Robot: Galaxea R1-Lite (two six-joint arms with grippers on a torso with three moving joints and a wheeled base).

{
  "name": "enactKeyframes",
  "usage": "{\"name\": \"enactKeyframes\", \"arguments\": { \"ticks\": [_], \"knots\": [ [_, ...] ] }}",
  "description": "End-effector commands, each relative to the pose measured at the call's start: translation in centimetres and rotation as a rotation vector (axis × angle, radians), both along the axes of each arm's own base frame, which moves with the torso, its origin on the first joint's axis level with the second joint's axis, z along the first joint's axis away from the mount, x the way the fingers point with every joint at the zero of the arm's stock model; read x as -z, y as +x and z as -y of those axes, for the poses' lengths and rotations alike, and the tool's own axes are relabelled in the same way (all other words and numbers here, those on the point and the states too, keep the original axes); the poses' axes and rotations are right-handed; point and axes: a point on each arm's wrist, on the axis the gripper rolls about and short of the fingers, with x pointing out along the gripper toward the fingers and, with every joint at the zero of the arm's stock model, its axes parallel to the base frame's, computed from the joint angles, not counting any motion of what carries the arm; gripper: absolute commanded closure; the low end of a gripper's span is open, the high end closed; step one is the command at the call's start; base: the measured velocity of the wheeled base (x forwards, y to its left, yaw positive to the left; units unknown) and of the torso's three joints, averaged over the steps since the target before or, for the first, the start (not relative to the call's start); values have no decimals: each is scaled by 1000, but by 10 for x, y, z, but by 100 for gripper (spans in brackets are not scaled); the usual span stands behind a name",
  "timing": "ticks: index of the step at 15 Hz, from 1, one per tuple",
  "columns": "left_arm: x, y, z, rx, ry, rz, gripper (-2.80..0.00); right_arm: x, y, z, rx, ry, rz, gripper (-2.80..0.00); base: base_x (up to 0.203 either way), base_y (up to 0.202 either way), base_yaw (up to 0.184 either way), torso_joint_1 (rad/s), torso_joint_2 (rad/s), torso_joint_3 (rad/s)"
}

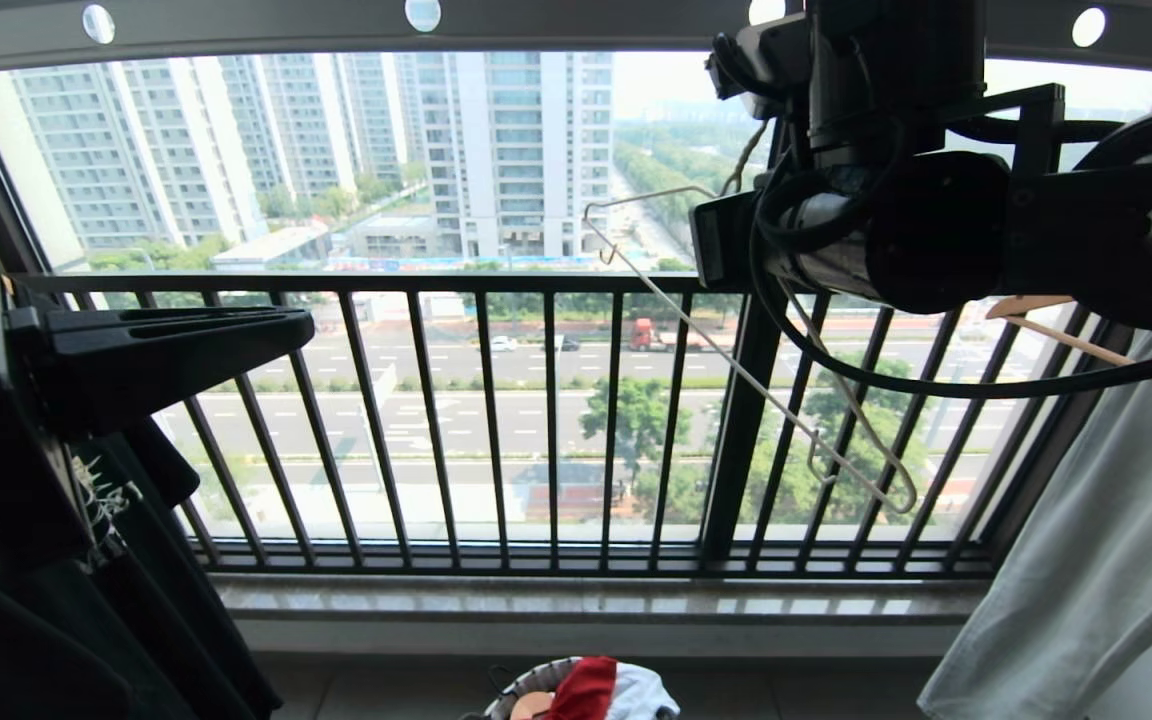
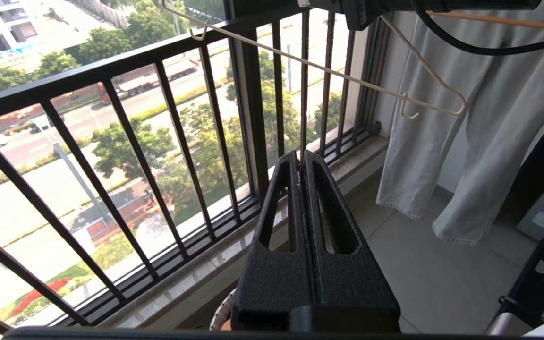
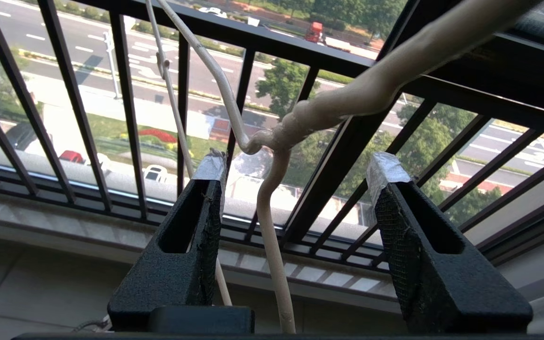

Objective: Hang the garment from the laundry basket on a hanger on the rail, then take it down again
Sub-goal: Hang the clothes rack on the clothesline

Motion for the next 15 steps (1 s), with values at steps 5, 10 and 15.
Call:
{"name": "enactKeyframes", "arguments": {
  "ticks": [5, 10, 15],
  "knots": [
    [3, 5, 4, 0, 15, -21, 0, -24, -59, 33, -67, 51, 36, -280, 0, 0, 0, 0, 0, 0],
    [18, 20, 16, 10, 65, -89, 0, -36, -122, 80, -172, 135, 76, -280, 0, 0, 0, 0, 0, 0],
    [51, 51, 39, 7, 162, -219, 0, -15, -197, 148, -372, 196, 112, 0, 0, 0, 0, 0, 0, 0]
  ]
}}
